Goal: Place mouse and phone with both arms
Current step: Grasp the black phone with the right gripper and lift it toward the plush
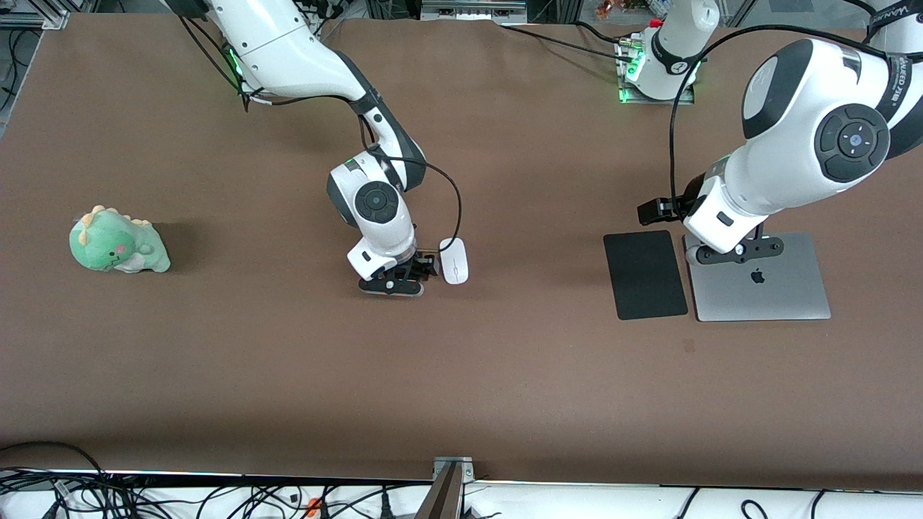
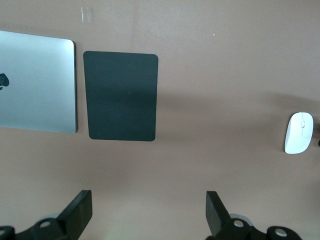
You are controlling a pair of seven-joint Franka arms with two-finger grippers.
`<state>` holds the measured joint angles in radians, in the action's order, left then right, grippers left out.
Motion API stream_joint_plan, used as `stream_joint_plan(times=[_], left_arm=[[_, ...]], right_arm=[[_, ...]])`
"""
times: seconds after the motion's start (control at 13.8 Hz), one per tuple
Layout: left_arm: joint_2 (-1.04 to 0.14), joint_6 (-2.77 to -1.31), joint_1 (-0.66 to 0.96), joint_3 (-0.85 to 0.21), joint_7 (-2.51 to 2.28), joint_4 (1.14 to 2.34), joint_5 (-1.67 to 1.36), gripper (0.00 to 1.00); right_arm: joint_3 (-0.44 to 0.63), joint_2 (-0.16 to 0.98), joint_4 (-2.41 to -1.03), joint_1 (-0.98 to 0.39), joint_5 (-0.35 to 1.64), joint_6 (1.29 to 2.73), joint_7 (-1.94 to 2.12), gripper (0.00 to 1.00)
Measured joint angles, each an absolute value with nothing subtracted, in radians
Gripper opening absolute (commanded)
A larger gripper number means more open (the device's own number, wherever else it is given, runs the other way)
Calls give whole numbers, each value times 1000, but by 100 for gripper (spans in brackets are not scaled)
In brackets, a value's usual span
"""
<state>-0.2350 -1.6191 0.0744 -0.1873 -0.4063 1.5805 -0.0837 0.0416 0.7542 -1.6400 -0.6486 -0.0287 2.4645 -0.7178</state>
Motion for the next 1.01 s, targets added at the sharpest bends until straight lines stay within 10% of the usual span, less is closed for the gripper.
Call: stream_joint_plan(times=[0.29, 0.72, 1.01], left_arm=[[-235, -1619, 74, -187, -406, 1580, -84, 100], [-235, -1619, 74, -187, -417, 1580, -84, 100], [-235, -1619, 75, -187, -422, 1580, -84, 100]], right_arm=[[48, 763, -1645, -651, -30, 2472, -718, 99], [60, 759, -1666, -674, -40, 2495, -720, 56], [61, 760, -1665, -674, -40, 2495, -720, 46]])
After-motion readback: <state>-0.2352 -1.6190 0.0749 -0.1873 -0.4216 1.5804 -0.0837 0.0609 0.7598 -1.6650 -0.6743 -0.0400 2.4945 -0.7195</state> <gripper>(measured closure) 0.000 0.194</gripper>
